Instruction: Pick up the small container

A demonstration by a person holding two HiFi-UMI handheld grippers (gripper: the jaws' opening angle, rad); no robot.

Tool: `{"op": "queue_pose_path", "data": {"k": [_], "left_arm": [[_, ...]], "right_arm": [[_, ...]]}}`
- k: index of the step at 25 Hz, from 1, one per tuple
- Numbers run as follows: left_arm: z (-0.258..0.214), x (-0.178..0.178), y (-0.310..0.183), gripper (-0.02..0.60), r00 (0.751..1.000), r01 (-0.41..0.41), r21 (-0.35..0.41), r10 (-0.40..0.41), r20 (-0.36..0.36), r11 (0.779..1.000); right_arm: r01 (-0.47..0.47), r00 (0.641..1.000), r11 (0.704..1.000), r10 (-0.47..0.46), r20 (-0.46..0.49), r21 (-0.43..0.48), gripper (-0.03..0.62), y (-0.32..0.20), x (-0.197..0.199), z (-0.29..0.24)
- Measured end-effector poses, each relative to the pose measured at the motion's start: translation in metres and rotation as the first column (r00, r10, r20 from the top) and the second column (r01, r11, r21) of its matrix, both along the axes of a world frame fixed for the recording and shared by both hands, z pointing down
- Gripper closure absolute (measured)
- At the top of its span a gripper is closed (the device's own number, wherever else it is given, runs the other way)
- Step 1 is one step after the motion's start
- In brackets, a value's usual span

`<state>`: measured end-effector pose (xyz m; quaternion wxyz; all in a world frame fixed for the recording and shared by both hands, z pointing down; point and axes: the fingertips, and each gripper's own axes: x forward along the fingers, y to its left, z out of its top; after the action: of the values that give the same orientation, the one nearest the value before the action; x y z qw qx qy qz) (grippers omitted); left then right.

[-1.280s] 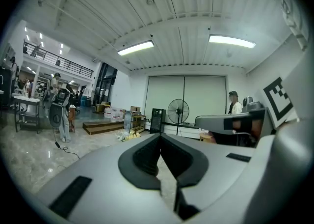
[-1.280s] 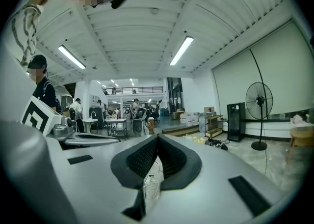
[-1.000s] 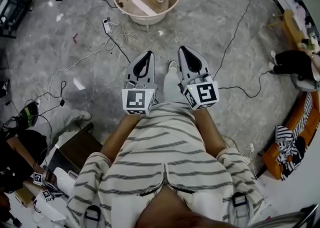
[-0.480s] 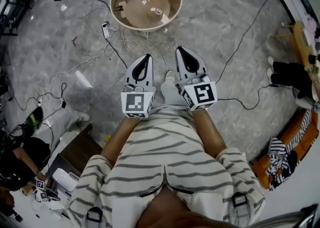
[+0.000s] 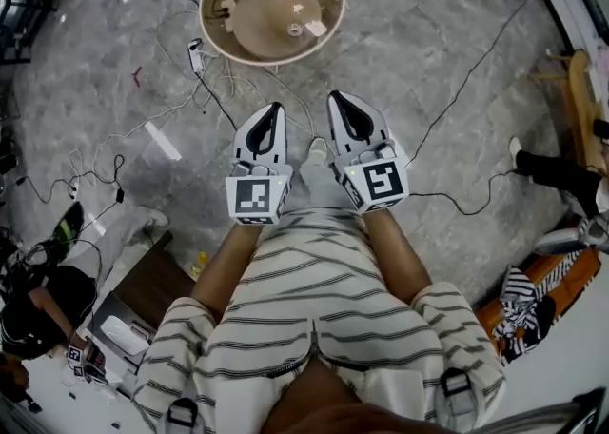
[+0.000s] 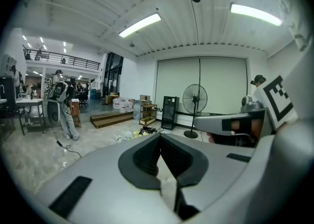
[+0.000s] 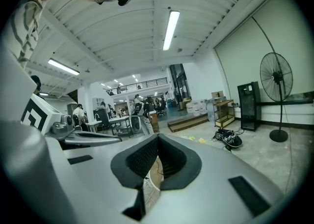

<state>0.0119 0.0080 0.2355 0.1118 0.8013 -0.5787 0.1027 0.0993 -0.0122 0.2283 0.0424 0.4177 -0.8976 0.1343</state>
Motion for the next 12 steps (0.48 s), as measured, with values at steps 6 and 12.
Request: {"op": "queue_pose_path", "data": {"k": [6, 12], "left_arm": [[0.012, -0.003, -0.023, 0.583, 1.0, 0.026, -0.016, -0.026, 0.001, 1.0], [0.036, -0.02, -0.038, 0.583, 0.999, 0.039, -0.064, -0.04, -0.011, 0.997]], "right_arm": [[0.015, 1.0, 1.0, -0.015, -0.003, -0.009, 0.588, -0.029, 0.0, 0.016], [0.01, 1.0, 1.0, -0.011, -0.013, -0.029, 0.588, -0.052, -0.017, 0.04]]}}
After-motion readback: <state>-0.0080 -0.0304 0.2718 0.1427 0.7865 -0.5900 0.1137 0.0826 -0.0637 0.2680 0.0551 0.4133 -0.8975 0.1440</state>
